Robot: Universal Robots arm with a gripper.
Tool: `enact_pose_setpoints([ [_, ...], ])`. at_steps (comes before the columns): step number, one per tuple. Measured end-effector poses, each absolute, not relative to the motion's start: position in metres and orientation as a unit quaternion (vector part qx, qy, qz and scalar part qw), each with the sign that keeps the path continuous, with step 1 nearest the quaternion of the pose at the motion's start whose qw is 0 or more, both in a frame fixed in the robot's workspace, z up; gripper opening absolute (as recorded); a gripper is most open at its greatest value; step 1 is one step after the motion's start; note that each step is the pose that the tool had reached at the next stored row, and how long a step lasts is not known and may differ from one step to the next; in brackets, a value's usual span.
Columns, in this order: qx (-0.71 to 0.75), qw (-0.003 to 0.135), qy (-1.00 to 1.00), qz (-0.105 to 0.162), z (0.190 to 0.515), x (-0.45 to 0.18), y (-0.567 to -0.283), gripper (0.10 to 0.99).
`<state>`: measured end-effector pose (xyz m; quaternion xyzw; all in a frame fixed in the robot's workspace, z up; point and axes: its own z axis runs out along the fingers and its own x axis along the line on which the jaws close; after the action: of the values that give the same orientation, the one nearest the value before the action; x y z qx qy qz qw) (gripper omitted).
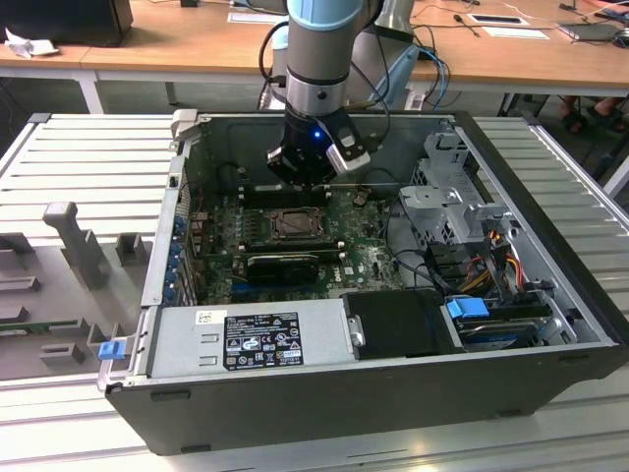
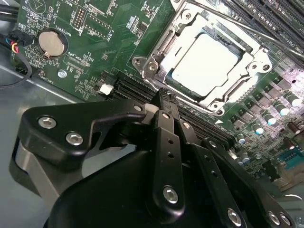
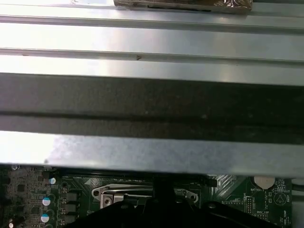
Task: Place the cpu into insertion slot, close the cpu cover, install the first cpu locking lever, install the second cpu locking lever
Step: 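Install the first cpu locking lever, then install the second cpu locking lever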
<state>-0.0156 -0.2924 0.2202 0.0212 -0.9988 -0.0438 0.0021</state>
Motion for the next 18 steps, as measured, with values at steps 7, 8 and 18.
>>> enact_pose_setpoints([
  [7, 0.021, 0.002, -0.999, -0.044, 0.2203, -0.0156, -0.2952, 0.102],
  [8, 0.021, 0.002, -0.999, -0.044, 0.2203, -0.0156, -0.2961, 0.102],
  [18, 0.021, 0.002, -0.999, -0.044, 0.2256, -0.0156, -0.2984, 0.102],
])
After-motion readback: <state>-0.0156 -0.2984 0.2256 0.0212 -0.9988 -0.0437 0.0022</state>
